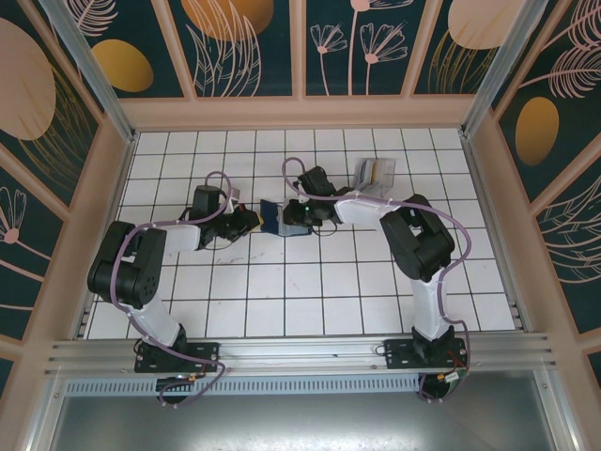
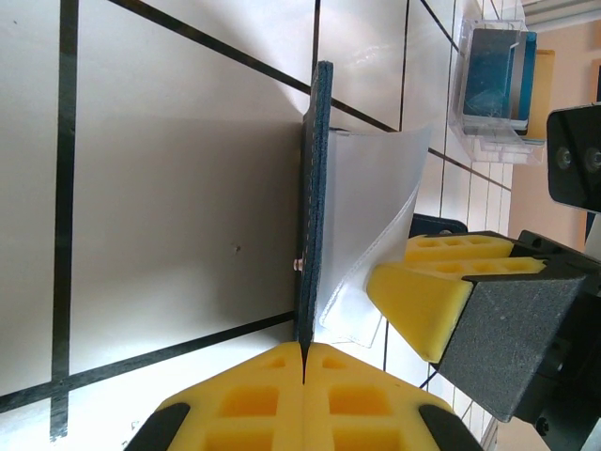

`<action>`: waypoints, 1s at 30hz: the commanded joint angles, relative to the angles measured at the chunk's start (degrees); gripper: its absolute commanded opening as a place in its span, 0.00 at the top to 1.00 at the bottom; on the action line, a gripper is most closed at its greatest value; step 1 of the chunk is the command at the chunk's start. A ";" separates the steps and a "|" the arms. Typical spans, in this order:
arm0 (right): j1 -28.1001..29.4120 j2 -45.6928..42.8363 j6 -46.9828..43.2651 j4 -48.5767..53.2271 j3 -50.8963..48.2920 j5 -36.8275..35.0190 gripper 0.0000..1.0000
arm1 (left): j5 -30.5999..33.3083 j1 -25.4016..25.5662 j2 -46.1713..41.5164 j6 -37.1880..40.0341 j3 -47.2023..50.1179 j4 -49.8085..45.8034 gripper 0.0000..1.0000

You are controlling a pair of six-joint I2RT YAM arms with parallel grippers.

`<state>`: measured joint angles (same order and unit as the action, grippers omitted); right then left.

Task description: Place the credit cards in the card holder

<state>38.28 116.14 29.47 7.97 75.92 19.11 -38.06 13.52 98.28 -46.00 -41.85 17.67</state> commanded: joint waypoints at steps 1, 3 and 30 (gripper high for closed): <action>-0.52 -2.49 0.28 -0.92 -1.07 -0.79 0.81 | 0.65 0.02 -0.98 1.51 -0.98 -1.65 1.00; -0.49 -3.10 0.28 -1.14 -1.41 -1.05 0.81 | 0.88 0.02 -1.17 1.52 -0.70 -1.43 1.00; -4.60 -8.16 6.85 -19.75 -12.47 13.67 0.66 | 1.51 0.07 -1.84 1.17 0.32 -1.15 1.00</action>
<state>34.65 110.28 34.35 -5.65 64.60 27.62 -36.95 13.52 97.97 -45.43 -41.82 16.51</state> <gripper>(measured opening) 0.338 0.065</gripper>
